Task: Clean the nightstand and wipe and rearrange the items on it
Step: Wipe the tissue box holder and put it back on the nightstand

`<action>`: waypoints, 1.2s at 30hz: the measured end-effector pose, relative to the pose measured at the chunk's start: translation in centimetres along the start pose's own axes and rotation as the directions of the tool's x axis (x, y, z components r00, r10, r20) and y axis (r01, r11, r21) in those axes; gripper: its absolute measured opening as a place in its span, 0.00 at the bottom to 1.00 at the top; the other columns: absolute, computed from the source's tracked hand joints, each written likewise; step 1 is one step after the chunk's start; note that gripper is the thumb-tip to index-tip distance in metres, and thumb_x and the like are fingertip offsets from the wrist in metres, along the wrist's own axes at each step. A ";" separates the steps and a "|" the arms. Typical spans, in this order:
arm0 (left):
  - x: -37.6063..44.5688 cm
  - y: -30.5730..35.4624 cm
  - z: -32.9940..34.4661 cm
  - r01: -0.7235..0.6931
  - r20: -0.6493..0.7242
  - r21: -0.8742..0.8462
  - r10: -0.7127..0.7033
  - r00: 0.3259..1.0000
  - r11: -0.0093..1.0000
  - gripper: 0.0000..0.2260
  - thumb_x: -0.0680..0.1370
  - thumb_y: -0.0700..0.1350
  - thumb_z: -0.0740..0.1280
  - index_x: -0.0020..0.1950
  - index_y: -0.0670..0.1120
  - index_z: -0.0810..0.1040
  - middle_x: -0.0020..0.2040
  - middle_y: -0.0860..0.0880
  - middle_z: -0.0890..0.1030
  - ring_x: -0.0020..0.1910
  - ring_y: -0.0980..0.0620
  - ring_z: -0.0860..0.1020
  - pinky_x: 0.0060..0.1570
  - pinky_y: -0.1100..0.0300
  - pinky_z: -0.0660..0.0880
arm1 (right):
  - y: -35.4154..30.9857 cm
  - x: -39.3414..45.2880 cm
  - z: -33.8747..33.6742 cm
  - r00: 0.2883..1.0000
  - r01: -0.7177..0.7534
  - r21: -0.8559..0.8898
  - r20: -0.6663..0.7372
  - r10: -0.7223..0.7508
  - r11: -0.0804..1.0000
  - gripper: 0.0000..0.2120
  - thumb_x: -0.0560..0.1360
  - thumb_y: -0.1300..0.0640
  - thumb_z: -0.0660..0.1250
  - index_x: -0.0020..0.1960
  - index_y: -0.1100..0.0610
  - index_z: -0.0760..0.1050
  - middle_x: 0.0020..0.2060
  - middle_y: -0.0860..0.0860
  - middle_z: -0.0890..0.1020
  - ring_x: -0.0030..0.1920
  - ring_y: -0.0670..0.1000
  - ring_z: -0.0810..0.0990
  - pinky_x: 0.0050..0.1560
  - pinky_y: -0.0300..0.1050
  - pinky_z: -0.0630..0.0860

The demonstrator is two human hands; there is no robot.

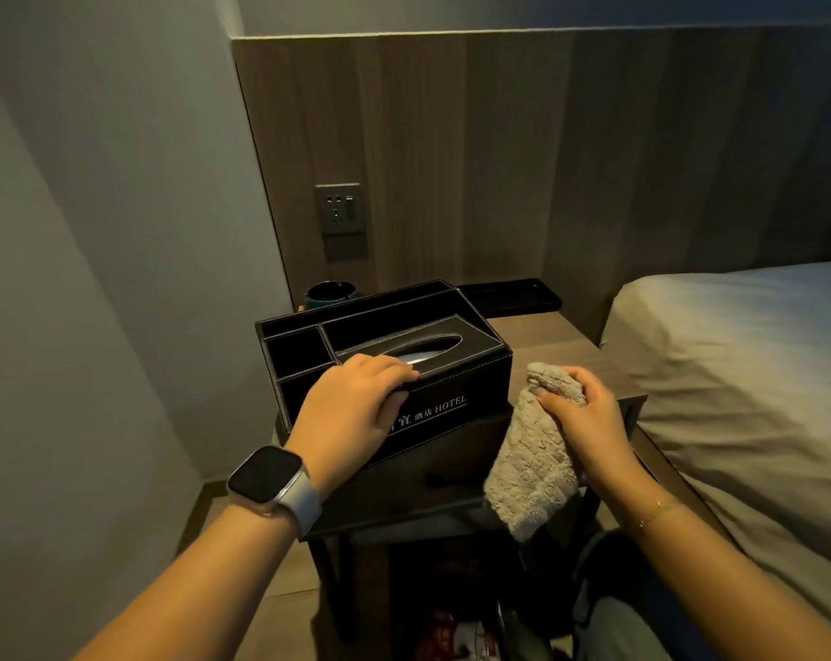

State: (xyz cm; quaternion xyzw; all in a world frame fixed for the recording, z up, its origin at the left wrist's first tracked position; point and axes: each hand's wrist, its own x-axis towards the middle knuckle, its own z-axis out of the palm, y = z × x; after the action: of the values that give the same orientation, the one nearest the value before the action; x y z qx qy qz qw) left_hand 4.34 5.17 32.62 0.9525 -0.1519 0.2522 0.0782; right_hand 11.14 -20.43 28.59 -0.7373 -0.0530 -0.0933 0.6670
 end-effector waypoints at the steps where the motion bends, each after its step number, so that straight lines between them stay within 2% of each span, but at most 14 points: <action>1: -0.3 -0.1 0.1 0.012 0.003 0.026 -0.012 1.000 1.000 0.13 0.79 0.49 0.64 0.63 0.54 0.77 0.60 0.57 0.78 0.60 0.52 0.76 0.57 0.52 0.73 | -0.2 -0.2 -0.3 0.999 0.013 0.002 -0.034 -0.013 1.000 0.08 0.75 0.64 0.67 0.50 0.52 0.76 0.44 0.48 0.80 0.47 0.48 0.79 0.41 0.40 0.72; 5: -1.5 -1.7 -0.9 0.223 -0.105 0.164 -0.208 0.973 0.961 0.19 0.79 0.57 0.51 0.60 0.58 0.78 0.64 0.57 0.76 0.65 0.52 0.70 0.68 0.45 0.56 | -0.2 -0.3 0.5 0.983 0.086 0.027 -0.166 -0.080 0.996 0.11 0.75 0.62 0.67 0.57 0.53 0.75 0.50 0.47 0.79 0.51 0.44 0.78 0.52 0.41 0.75; 8: -2.8 -3.2 -1.1 0.444 -0.083 0.080 -0.438 0.895 0.893 0.17 0.81 0.57 0.54 0.68 0.61 0.71 0.71 0.55 0.68 0.73 0.49 0.57 0.69 0.41 0.53 | -0.3 0.0 4.2 0.957 0.120 0.103 -0.276 -0.087 0.987 0.12 0.76 0.61 0.67 0.59 0.53 0.75 0.51 0.46 0.75 0.50 0.39 0.76 0.51 0.35 0.73; 12: -3.2 -3.3 -0.2 0.383 -0.075 -0.208 -0.405 0.911 0.900 0.18 0.81 0.50 0.57 0.71 0.54 0.69 0.67 0.55 0.72 0.69 0.50 0.58 0.67 0.59 0.56 | 0.3 -4.4 13.3 0.899 0.286 0.128 -0.378 -0.220 0.950 0.07 0.78 0.65 0.64 0.51 0.54 0.71 0.42 0.47 0.73 0.38 0.42 0.75 0.40 0.40 0.73; 15: -3.1 -3.5 -0.2 0.381 -0.069 -0.220 -0.403 0.912 0.898 0.18 0.81 0.47 0.58 0.71 0.53 0.69 0.64 0.56 0.73 0.65 0.52 0.60 0.62 0.63 0.56 | 1.3 -8.4 17.2 0.865 0.469 0.025 -0.215 -0.453 0.883 0.18 0.77 0.67 0.64 0.66 0.59 0.74 0.48 0.48 0.71 0.45 0.48 0.76 0.48 0.40 0.77; 19: -3.1 -3.5 -0.3 0.380 -0.062 -0.231 -0.404 0.913 0.896 0.18 0.81 0.48 0.58 0.72 0.54 0.68 0.65 0.56 0.72 0.65 0.52 0.60 0.62 0.63 0.56 | 0.8 -7.3 11.7 0.811 0.576 0.005 0.123 -0.572 0.817 0.25 0.71 0.73 0.61 0.63 0.54 0.77 0.48 0.47 0.72 0.48 0.43 0.74 0.50 0.37 0.74; 20: -3.2 -3.5 -0.2 0.384 -0.069 -0.234 -0.409 0.910 0.893 0.18 0.81 0.48 0.58 0.72 0.54 0.68 0.65 0.56 0.72 0.66 0.52 0.60 0.62 0.63 0.56 | 0.4 -6.4 9.9 0.825 0.560 -0.001 0.095 -0.558 0.828 0.24 0.71 0.73 0.61 0.60 0.52 0.78 0.47 0.48 0.73 0.47 0.44 0.75 0.48 0.39 0.74; 22: -3.2 -3.4 -0.1 0.381 -0.079 -0.234 -0.408 0.910 0.894 0.18 0.81 0.48 0.57 0.72 0.54 0.68 0.65 0.56 0.72 0.65 0.53 0.59 0.62 0.64 0.55 | -0.2 -3.4 7.3 0.885 0.450 0.032 -0.151 -0.440 0.893 0.18 0.74 0.71 0.63 0.54 0.50 0.78 0.45 0.50 0.72 0.43 0.41 0.75 0.44 0.38 0.74; 24: -2.9 -3.1 0.0 0.370 -0.078 -0.227 -0.395 0.915 0.901 0.18 0.82 0.48 0.57 0.72 0.53 0.68 0.65 0.56 0.71 0.65 0.52 0.59 0.62 0.64 0.55 | -0.5 -1.2 7.2 0.897 0.347 -0.003 -0.292 -0.333 0.938 0.14 0.76 0.70 0.63 0.57 0.57 0.78 0.45 0.47 0.71 0.42 0.37 0.73 0.43 0.31 0.72; 27: -2.5 -2.5 0.5 0.375 -0.096 -0.236 -0.406 0.909 0.896 0.18 0.81 0.45 0.58 0.72 0.52 0.68 0.65 0.55 0.72 0.65 0.51 0.60 0.62 0.66 0.53 | 0.2 -2.7 10.7 0.924 0.336 -0.030 -0.181 -0.336 0.941 0.21 0.75 0.71 0.61 0.66 0.59 0.73 0.49 0.45 0.68 0.46 0.39 0.73 0.50 0.35 0.76; 30: -2.1 -2.1 0.3 0.397 -0.096 -0.293 -0.439 0.893 0.870 0.18 0.81 0.43 0.58 0.72 0.51 0.69 0.64 0.55 0.73 0.66 0.52 0.59 0.62 0.67 0.52 | 0.7 -6.0 12.6 0.865 0.500 -0.072 0.087 -0.494 0.863 0.28 0.72 0.75 0.61 0.69 0.56 0.71 0.51 0.46 0.68 0.49 0.40 0.72 0.53 0.32 0.73; 32: -1.6 -1.6 0.2 0.396 -0.029 -0.333 -0.429 0.903 0.856 0.18 0.82 0.44 0.58 0.72 0.53 0.68 0.70 0.54 0.68 0.70 0.54 0.55 0.66 0.64 0.50 | 0.0 -5.7 11.4 0.849 0.497 -0.006 0.210 -0.485 0.868 0.26 0.73 0.73 0.64 0.67 0.55 0.73 0.49 0.50 0.72 0.49 0.43 0.73 0.53 0.31 0.71; 34: -1.2 -0.3 0.2 0.380 0.038 -0.438 -0.406 0.913 0.814 0.19 0.82 0.44 0.58 0.72 0.55 0.66 0.76 0.55 0.58 0.74 0.56 0.49 0.70 0.58 0.47 | -0.8 -5.2 9.1 0.894 0.393 0.099 0.193 -0.405 0.914 0.21 0.74 0.67 0.67 0.64 0.54 0.76 0.50 0.53 0.74 0.50 0.44 0.76 0.53 0.34 0.73; 36: -0.9 0.5 0.5 0.362 -0.055 -0.545 -0.464 0.884 0.756 0.19 0.81 0.42 0.60 0.71 0.56 0.67 0.77 0.56 0.53 0.75 0.56 0.47 0.70 0.56 0.47 | -1.1 -4.4 6.6 0.927 0.372 0.108 0.011 -0.375 0.922 0.19 0.75 0.66 0.67 0.64 0.54 0.76 0.52 0.52 0.74 0.49 0.39 0.76 0.51 0.31 0.74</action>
State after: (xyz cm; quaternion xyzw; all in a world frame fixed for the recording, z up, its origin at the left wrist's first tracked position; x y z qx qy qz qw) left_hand 3.62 4.83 31.77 0.8768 0.0087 0.2662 0.4004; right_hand 7.04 -13.53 28.14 -0.6794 -0.2075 -0.2043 0.6735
